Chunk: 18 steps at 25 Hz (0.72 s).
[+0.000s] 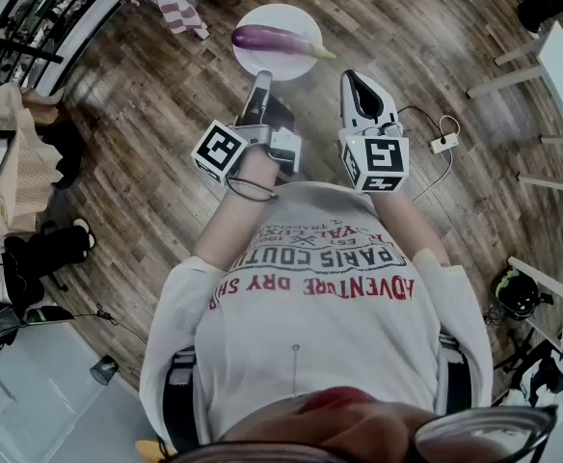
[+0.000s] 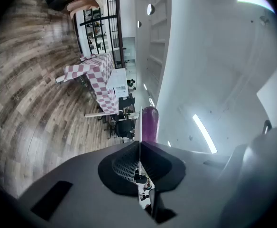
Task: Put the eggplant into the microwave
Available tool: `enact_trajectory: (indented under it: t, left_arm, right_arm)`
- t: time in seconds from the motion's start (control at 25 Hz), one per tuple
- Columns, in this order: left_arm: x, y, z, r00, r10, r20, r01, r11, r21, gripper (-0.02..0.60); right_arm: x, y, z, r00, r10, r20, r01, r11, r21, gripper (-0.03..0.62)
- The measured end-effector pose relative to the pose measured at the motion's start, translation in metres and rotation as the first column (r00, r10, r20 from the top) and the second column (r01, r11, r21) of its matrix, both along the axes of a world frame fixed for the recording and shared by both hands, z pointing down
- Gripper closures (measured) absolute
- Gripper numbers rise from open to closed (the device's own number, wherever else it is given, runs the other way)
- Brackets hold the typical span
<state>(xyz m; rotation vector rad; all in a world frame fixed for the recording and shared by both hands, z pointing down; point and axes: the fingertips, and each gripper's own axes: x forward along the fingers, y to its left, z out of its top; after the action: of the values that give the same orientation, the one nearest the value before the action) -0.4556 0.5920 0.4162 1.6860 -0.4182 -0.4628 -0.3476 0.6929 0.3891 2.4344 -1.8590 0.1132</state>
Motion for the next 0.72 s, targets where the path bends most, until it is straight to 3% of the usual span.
enact_trajectory:
  t: [0.4,0.72]
  left_arm:
    - [0.014,0.009,0.008,1.0,0.0,0.019,0.0,1.0,0.002,0.554]
    - [0.032,-0.003,0.018,1.0,-0.012,0.007,0.013,0.998,-0.056,0.554]
  right_arm:
    - [0.013,0.01,0.011,1.0,-0.012,0.009,0.012,1.0,-0.005,0.569]
    - [0.036,-0.003,0.029,0.997,-0.013,0.08,0.013,1.0,-0.002,0.569]
